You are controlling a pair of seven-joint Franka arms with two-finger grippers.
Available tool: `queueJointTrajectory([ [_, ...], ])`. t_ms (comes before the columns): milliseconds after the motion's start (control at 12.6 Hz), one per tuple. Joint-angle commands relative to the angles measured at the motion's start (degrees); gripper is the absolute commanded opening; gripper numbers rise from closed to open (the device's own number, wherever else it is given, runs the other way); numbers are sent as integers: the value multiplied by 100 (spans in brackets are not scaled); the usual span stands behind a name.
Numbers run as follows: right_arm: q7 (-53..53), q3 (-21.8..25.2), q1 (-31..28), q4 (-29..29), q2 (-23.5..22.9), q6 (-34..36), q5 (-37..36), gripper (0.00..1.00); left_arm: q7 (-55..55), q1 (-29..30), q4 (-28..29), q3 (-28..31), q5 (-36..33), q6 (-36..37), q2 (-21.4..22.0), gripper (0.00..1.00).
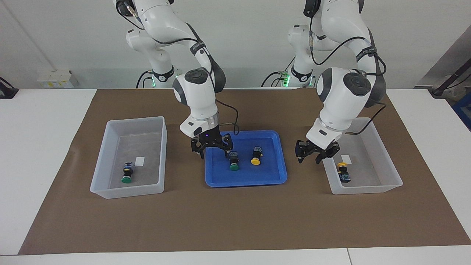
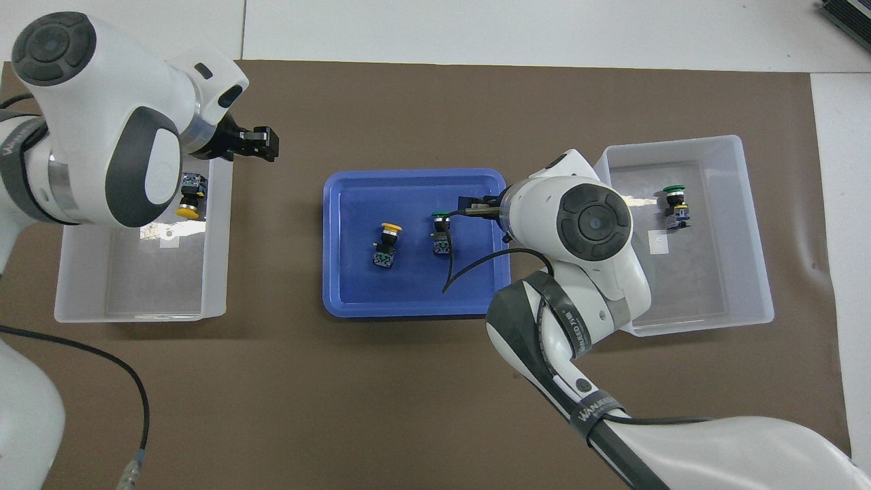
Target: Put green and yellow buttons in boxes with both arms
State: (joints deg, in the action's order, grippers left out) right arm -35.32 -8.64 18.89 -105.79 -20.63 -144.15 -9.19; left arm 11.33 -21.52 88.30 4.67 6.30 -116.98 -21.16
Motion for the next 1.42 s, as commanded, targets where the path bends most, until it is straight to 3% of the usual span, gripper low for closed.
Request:
queueJointTrajectory([
  [0, -702, 11, 220, 208, -528, -323, -765, 100, 246, -308, 694, 69, 73, -727, 225, 66],
  [158, -1116, 2, 230, 244, -652, -464, -1241, 100, 412, -536, 1038, 69, 73, -1132, 261, 66],
  [474, -1240, 2, 388, 305, -811, -509, -1269, 100, 914, -949, 1469, 69, 73, -1669, 165, 66],
  [1186, -1382, -6, 432, 6, -803, -596, -1208, 100, 1512, -1179, 1795, 69, 73, -1785, 191, 63],
  [1265, -1355, -6, 423, 15, -802, -588, -1208, 61, 1634, -1188, 1795, 69, 73, -1793, 182, 63],
  [1344, -1346, -6, 432, 15, -794, -579, -1208, 32, 1662, -1196, 1813, 69, 73, -1802, 182, 63],
])
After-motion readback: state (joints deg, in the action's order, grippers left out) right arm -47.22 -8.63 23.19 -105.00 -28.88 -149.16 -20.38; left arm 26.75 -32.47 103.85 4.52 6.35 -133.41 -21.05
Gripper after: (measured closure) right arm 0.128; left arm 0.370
